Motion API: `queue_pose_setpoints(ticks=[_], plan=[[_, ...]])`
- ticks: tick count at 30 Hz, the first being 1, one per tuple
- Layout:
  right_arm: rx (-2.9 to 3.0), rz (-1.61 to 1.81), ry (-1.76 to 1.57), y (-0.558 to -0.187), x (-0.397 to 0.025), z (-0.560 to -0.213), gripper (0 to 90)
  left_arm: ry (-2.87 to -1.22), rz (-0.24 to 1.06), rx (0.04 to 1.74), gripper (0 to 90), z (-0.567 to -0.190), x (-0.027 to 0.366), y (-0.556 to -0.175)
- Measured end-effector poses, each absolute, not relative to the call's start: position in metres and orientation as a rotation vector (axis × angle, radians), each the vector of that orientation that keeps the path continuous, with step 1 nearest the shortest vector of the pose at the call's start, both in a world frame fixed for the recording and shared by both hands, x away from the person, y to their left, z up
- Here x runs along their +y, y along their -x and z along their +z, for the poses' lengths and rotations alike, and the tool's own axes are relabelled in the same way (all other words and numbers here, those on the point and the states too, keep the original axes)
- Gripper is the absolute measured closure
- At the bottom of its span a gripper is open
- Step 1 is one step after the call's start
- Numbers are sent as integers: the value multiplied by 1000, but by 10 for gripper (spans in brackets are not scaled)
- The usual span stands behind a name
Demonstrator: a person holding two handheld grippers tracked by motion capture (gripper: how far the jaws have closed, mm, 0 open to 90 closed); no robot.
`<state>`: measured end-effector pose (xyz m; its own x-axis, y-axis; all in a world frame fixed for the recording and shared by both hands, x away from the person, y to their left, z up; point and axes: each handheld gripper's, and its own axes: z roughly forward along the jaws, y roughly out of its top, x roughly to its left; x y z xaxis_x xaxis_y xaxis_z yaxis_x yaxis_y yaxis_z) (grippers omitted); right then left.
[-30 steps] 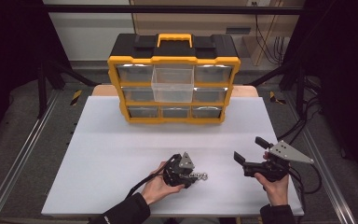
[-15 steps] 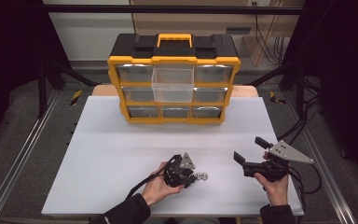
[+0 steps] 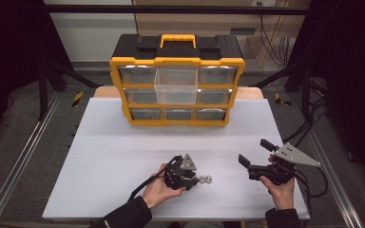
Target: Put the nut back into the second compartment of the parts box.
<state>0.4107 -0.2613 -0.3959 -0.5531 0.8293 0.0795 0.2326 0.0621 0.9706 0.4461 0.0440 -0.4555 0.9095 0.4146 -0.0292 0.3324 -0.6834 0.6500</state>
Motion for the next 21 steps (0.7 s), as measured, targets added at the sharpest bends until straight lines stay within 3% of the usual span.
queue_pose_setpoints(ticks=[21], plan=[[1835, 1513, -1056, -411, -261, -396, 19, -2365, 202, 534, 693, -427, 65, -448]])
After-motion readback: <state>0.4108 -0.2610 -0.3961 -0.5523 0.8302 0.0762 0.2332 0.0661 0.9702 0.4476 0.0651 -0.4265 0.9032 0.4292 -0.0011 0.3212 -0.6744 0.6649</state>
